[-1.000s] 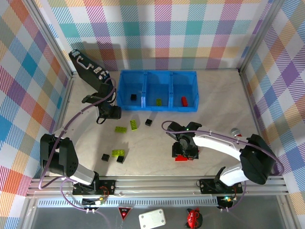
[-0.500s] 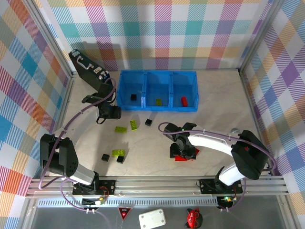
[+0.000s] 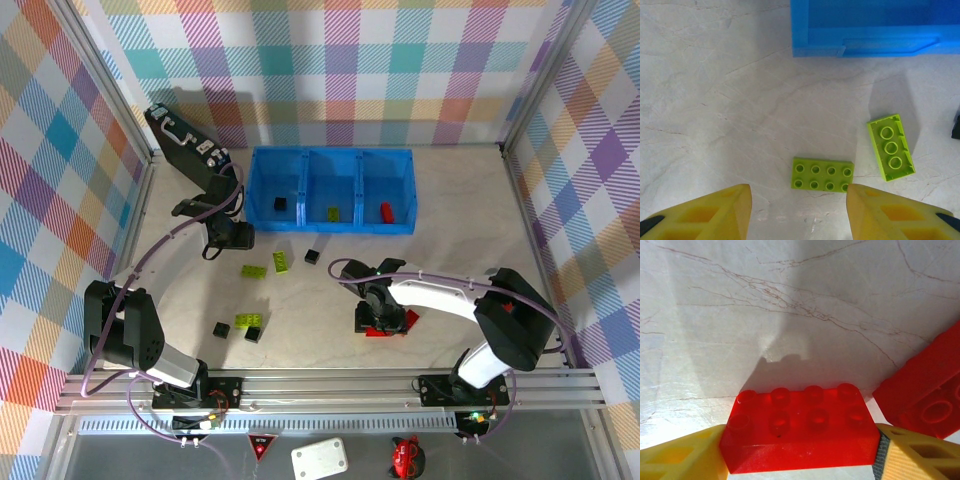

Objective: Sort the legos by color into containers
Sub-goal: Pick up the lego from the bottom-center of the table.

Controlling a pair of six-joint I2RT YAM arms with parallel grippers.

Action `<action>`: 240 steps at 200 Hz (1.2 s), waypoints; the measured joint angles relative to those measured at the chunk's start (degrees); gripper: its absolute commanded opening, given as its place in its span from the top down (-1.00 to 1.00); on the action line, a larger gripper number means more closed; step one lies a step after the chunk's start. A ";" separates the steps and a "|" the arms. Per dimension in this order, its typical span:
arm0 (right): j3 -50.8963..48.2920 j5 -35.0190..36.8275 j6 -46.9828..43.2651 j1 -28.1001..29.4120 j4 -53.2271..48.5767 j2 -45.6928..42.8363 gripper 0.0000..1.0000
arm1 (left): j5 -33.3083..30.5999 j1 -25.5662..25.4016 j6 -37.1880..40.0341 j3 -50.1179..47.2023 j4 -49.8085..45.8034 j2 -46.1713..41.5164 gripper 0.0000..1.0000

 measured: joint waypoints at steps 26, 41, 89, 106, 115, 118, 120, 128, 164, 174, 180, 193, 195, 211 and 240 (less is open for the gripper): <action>0.04 0.00 -0.02 0.04 -0.02 0.00 -0.34 | 0.02 0.00 0.02 0.00 -0.02 0.02 -0.06; 0.09 0.00 -0.02 0.04 -0.13 0.00 -0.32 | 0.02 0.00 0.00 0.00 -0.02 0.02 -0.06; 0.81 0.02 -0.24 0.17 -0.33 0.42 -0.29 | 0.02 0.00 0.02 0.00 -0.02 0.02 -0.06; 1.62 0.02 -0.48 0.24 -0.39 0.63 -0.29 | 0.02 0.00 0.02 0.00 -0.02 0.02 -0.06; 2.27 0.02 -0.72 0.28 -0.42 0.72 -0.29 | 0.02 0.00 0.02 0.00 -0.02 0.02 -0.06; 2.47 0.04 -0.90 0.31 -0.44 0.74 -0.29 | 0.02 0.00 0.02 0.00 -0.02 0.02 -0.06; 2.64 0.04 -0.92 0.33 -0.44 0.76 -0.29 | 0.02 0.00 0.02 0.00 -0.02 0.02 -0.06; 3.28 0.11 -1.33 0.37 -0.57 0.83 -0.29 | 0.02 0.00 0.02 0.00 -0.02 0.02 -0.06; 6.80 2.10 -2.93 0.33 -2.89 0.96 -0.29 | 0.02 0.00 0.04 0.00 -0.02 0.02 -0.06; 7.56 2.64 -3.52 -0.13 -3.45 0.98 -0.29 | 0.02 0.00 0.07 0.00 -0.02 0.02 -0.06; 7.91 2.91 -4.00 -0.44 -3.85 0.96 -0.29 | 0.00 0.00 0.13 0.00 -0.04 0.02 -0.06; 8.72 3.37 -5.01 -1.16 -4.61 0.98 -0.29 | 0.02 0.00 0.20 0.00 -0.04 0.02 -0.06; 8.87 3.39 -5.20 -1.33 -4.74 0.98 -0.29 | 0.00 0.00 0.20 0.00 -0.04 0.02 -0.06; 10.19 4.09 -6.60 -3.04 -5.51 1.03 -0.29 | 0.00 0.00 0.20 0.00 -0.04 0.02 -0.06; 13.60 4.63 -9.92 -6.75 -6.23 1.70 -0.29 | 0.00 0.00 0.20 0.00 -0.04 0.02 -0.06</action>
